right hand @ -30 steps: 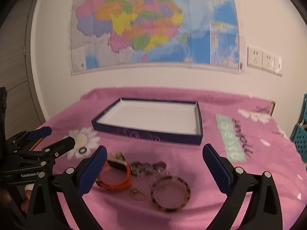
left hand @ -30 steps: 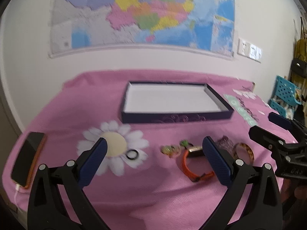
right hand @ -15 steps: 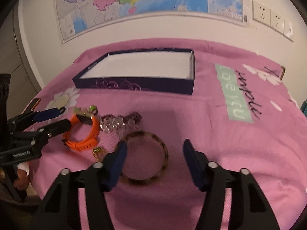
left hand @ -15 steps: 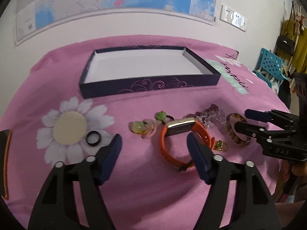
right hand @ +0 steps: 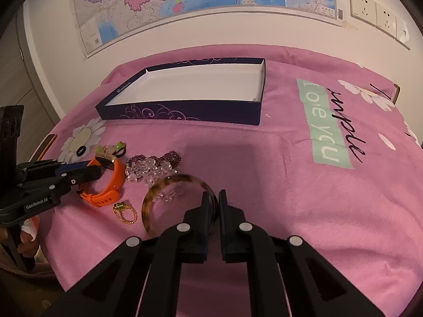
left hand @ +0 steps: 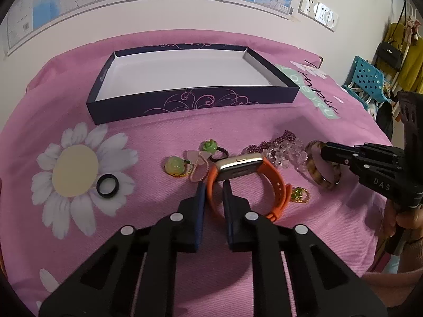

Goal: Organize jewelry
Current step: 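Grasp the orange watch with the left gripper while the right gripper grasps the tortoiseshell bangle, then lift and carry the watch and bangle with both grippers into the white tray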

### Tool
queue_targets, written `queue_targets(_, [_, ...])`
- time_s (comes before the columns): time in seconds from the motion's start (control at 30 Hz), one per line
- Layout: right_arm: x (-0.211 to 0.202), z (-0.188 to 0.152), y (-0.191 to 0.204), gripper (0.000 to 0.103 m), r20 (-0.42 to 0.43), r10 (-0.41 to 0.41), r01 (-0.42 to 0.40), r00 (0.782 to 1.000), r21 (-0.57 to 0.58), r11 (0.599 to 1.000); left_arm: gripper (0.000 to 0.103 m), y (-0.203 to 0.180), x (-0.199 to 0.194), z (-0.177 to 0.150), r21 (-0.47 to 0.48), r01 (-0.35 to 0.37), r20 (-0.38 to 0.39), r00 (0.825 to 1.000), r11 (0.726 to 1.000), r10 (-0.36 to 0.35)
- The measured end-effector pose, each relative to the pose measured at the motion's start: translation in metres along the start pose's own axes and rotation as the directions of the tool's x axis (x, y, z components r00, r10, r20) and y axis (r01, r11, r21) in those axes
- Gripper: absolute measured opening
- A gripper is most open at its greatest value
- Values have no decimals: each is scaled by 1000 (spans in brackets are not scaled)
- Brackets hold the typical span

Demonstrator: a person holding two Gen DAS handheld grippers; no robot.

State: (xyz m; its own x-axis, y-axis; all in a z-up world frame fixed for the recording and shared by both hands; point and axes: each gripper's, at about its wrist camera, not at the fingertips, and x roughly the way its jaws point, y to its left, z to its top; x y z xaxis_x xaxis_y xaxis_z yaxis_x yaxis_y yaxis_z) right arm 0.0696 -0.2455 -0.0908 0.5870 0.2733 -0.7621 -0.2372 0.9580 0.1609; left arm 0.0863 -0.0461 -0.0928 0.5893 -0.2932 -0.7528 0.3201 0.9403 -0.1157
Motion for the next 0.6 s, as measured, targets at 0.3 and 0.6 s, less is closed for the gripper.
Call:
queue_targets(0.3, [-17,17,-5,6,64,59,-61,996,20,998,8,9,-11,4,-24,26,8,1000,999,-26])
queue_targets(0.6, [-13,72,-2,6,139,74,-66,987,-61,996,9,37,-37,53,-62,53,108,993,997,-46])
